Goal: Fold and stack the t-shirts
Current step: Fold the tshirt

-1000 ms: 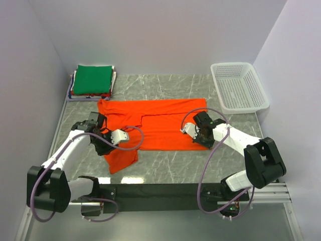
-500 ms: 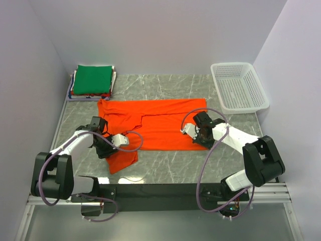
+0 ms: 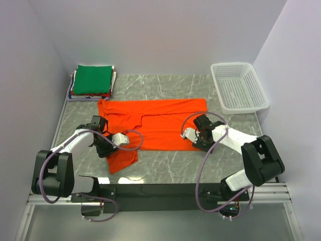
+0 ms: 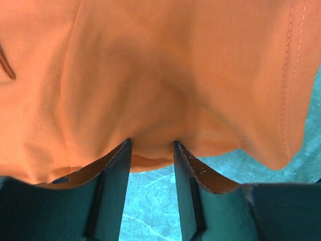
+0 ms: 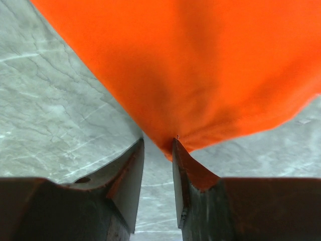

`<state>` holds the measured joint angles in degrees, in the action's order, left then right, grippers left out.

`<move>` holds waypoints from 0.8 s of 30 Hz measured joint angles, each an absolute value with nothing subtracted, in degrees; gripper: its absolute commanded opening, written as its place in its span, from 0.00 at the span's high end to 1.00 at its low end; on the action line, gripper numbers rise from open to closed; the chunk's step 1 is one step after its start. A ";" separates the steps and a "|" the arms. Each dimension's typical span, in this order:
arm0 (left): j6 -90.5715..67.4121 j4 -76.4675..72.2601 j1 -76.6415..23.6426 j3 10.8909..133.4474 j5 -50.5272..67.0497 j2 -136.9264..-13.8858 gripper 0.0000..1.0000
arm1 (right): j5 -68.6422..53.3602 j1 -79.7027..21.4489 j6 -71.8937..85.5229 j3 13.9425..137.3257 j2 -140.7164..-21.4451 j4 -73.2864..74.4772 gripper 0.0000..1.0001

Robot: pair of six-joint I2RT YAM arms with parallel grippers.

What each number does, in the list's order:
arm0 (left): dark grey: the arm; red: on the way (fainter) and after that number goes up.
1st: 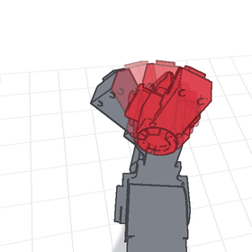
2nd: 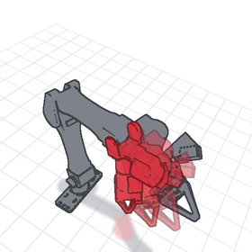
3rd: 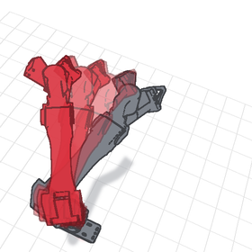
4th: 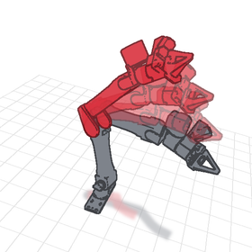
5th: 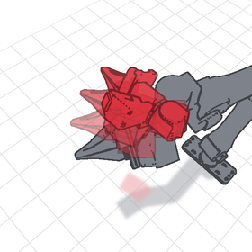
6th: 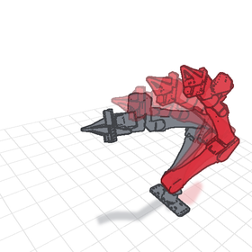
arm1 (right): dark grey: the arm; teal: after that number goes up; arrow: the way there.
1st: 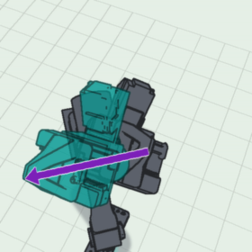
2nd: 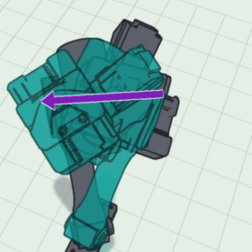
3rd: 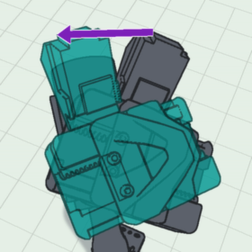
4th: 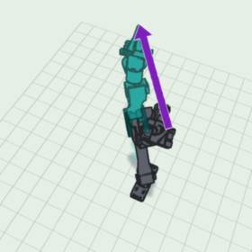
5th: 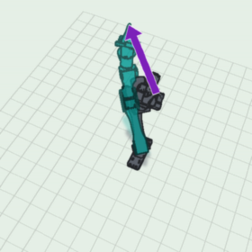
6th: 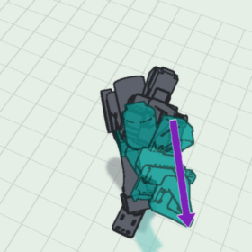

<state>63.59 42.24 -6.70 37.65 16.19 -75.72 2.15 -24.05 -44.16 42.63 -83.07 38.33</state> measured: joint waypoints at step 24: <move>64.47 52.38 -4.43 39.62 19.18 -67.18 0.99 | 4.47 -22.63 -45.67 40.16 -74.19 39.75 1.00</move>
<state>64.47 52.38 -4.43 39.62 19.18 -67.18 4.47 -22.63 -45.67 40.16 -74.19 39.75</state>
